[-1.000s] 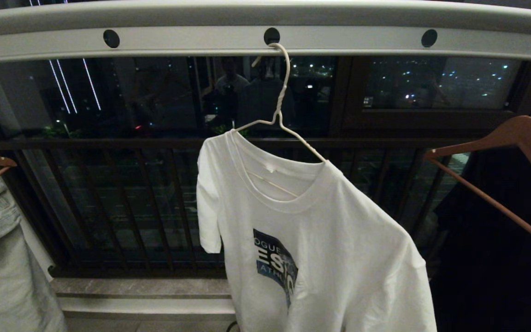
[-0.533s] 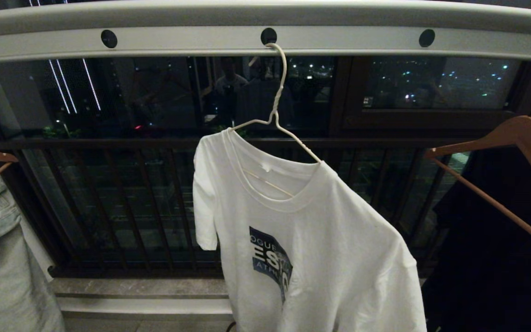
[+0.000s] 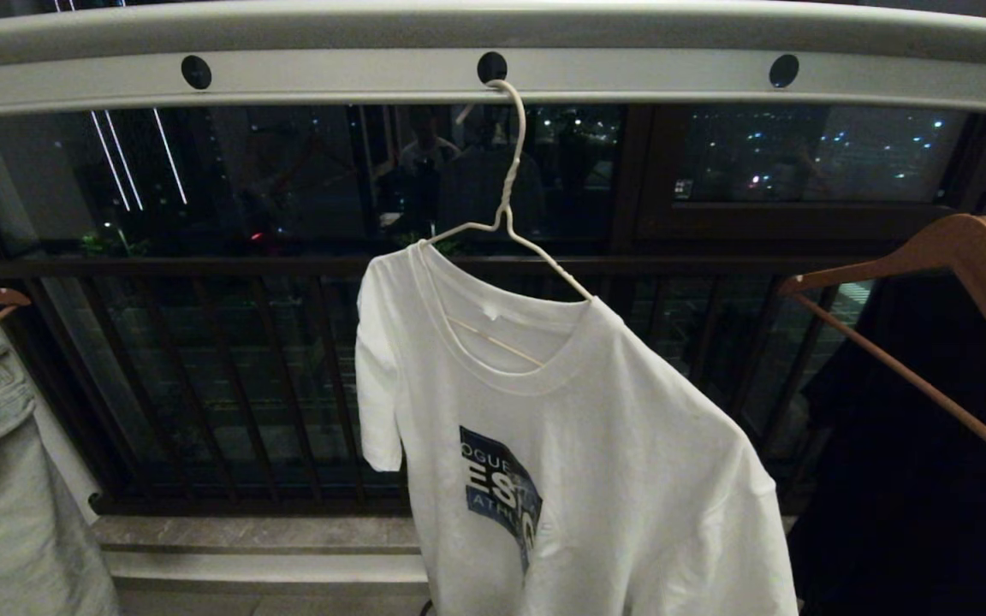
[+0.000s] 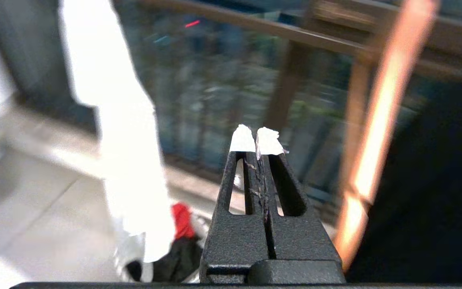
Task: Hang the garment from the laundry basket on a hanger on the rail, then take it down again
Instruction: Take the clothes off the clothes rack
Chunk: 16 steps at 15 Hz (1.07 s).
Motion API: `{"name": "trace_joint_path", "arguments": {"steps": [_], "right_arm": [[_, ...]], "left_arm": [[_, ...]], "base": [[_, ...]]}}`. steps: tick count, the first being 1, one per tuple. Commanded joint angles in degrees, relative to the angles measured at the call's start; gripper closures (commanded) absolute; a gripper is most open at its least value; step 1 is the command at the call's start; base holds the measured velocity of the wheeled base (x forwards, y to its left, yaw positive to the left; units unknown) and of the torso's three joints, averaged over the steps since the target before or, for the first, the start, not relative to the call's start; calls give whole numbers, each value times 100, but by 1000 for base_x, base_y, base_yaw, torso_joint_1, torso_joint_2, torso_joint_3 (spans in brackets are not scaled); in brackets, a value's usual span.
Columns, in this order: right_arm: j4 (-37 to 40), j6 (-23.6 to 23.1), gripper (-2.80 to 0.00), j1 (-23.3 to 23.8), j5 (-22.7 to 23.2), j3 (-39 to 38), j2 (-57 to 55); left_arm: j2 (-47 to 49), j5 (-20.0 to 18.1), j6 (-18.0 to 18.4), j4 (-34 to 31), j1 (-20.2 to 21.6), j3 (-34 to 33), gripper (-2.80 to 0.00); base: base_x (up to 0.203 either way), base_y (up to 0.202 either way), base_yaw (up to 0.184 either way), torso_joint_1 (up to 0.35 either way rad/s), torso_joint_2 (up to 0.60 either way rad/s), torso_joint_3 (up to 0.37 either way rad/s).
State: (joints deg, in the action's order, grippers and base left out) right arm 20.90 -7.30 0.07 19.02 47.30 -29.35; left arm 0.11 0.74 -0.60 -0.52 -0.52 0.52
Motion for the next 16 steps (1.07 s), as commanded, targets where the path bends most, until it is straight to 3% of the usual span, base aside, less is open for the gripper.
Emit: {"name": "trace_joint_path", "arguments": {"steps": [1,8,12,16], "right_arm": [[65,-325,0,0,619,475,-874],[107,-412,0,-92,1896,1522,-2035],[511,-341,0,-401,1962,2037,-2702],[544,-283,0,-997,1844,2310,-3351]], "left_arm": [[5,5,-2,0,0,0,0],[4,5,-2,0,0,0,0],[7,5,-2,0,0,0,0],[7,5,-2,0,0,0,0]], "base": [[0,0,0,0,0,0],[0,0,0,0,0,0],[0,0,0,0,0,0],[0,0,0,0,0,0]]}}
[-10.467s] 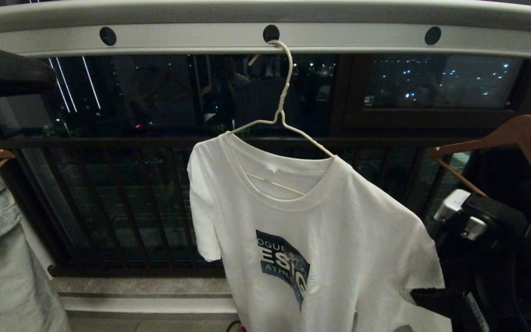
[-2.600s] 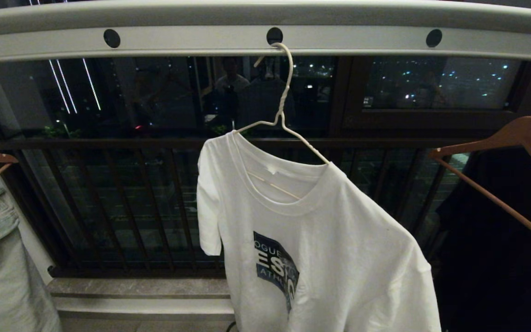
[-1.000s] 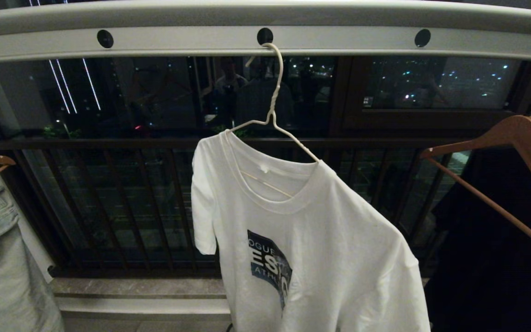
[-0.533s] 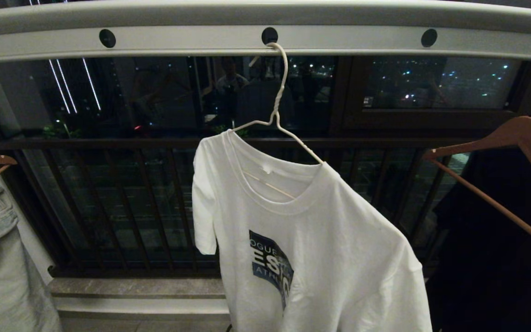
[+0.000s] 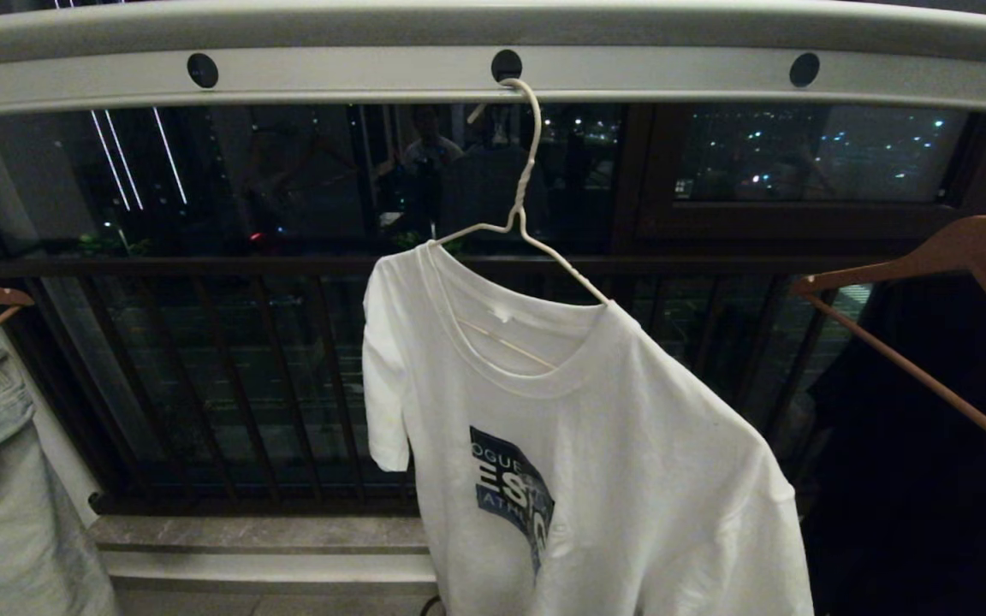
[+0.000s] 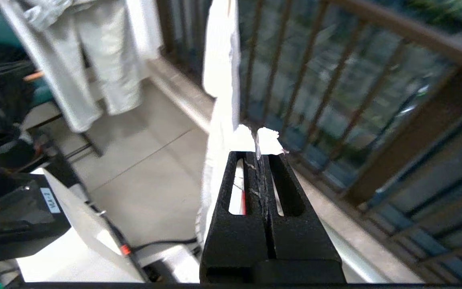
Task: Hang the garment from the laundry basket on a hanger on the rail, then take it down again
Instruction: Take the clothes off the clothes rack
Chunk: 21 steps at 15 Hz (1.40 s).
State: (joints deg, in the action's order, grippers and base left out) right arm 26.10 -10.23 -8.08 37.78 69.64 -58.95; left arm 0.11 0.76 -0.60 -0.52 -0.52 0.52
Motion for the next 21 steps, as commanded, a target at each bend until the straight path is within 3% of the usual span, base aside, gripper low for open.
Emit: {"name": "trace_joint_path", "arguments": {"steps": [1,5,8,11,12,16,21], "right_arm": [[15,74,0,-276,-98,85,-518],[-243,179,0,-612,-196,193,-928],[-271,179,0,-1137,-520,498,-1243],[-277,179,0,-1763,-1224,833,-1621],[-312,178,-280,-1970,-1417,907,-1737],[-435,161,-280,-2560,-1730,1356,-2264],[-473,69,-280,-2619,-1825,2396,-3167]], "left_arm": [[0,3,-2,0,0,0,0],[-1,3,-2,0,0,0,0],[6,3,-2,0,0,0,0],[6,3,-2,0,0,0,0],[6,3,-2,0,0,0,0],[-2,3,-2,0,0,0,0],[-2,3,-2,0,0,0,0]], "base": [[0,0,0,0,0,0],[0,0,0,0,0,0],[0,0,0,0,0,0],[0,0,0,0,0,0],[0,0,0,0,0,0],[0,0,0,0,0,0],[0,0,0,0,0,0]]}}
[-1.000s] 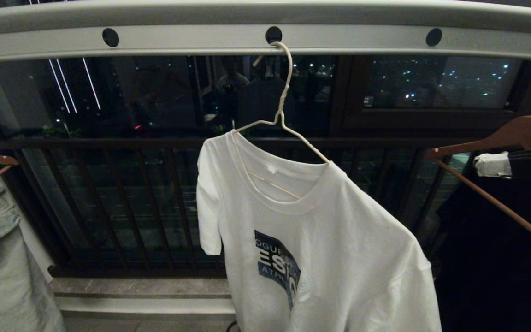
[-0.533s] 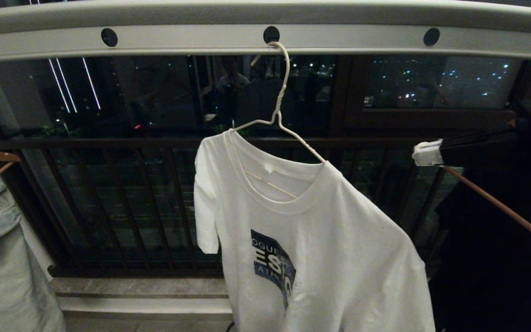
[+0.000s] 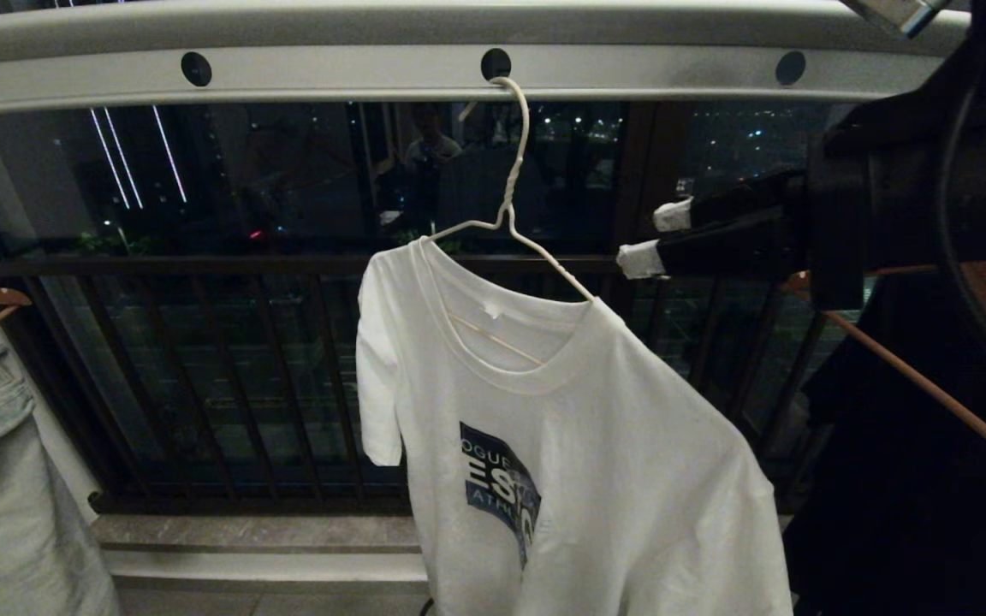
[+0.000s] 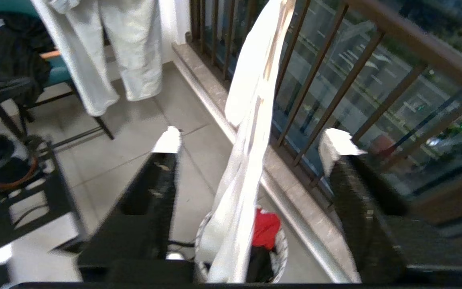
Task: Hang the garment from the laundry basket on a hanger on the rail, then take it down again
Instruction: Take the clothes off the clothes rack
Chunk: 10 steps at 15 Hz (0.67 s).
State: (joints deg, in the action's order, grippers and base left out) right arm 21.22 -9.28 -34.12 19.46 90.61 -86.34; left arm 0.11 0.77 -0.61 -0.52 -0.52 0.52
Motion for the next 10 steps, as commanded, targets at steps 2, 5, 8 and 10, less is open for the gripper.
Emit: {"name": "trace_joint_path", "arguments": {"steps": [2,5,8,10], "right_arm": [[-152,-53,-280,-16,-32,600,-761],[-481,-48,-280,-16,-38,699,-1041],[-702,-31,-280,-15,-30,728,-1230],[-942,4,-280,-16,-21,721,-1318]], "left_arm": [[7,2,-1,0,0,0,0],[7,2,-1,0,0,0,0],[5,2,-1,0,0,0,0],[6,2,-1,0,0,0,0]], "base": [[0,0,0,0,0,0],[0,0,0,0,0,0],[0,0,0,0,0,0],[0,0,0,0,0,0]]}}
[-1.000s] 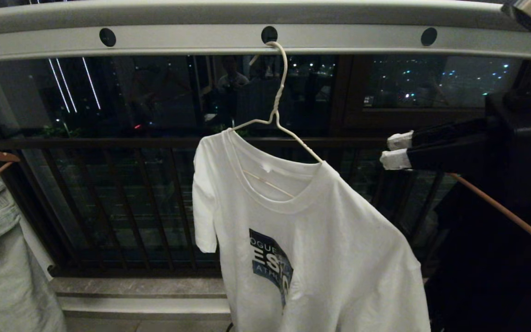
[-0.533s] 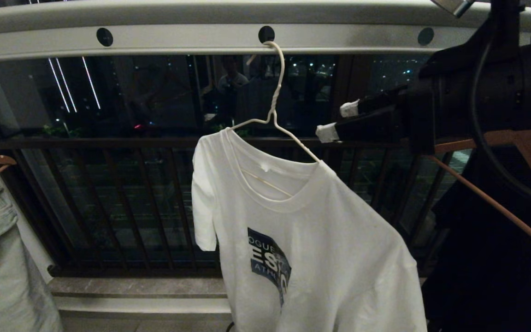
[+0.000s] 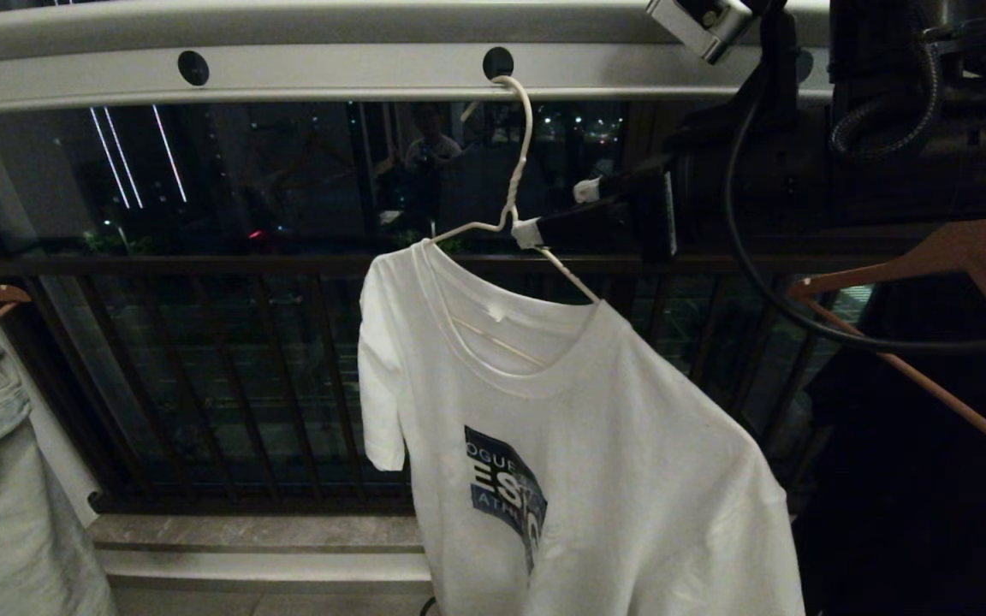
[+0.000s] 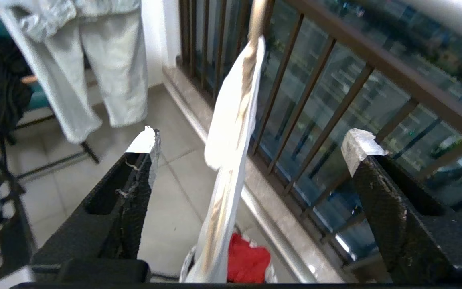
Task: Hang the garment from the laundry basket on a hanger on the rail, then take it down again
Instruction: Take the clothes off the clothes rack
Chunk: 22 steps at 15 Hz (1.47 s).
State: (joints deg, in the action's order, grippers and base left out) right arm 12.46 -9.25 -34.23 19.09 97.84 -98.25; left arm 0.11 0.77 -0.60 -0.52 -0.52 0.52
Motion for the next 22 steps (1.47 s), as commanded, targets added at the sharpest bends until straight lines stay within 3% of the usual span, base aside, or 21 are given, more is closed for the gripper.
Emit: {"name": "trace_joint_path", "arguments": {"steps": [1,7,22], "right_arm": [[-98,2,-280,-5,16,-2,-154],[-612,283,-280,-13,16,-11,-377],[-1237,398,-280,-84,-134,15,-794]], "left_arm": [[-2,2,-2,0,0,0,0],[-2,2,-2,0,0,0,0],[-2,2,-2,0,0,0,0]], "base": [[0,0,0,0,0,0],[0,0,0,0,0,0],[0,0,0,0,0,0]]}}
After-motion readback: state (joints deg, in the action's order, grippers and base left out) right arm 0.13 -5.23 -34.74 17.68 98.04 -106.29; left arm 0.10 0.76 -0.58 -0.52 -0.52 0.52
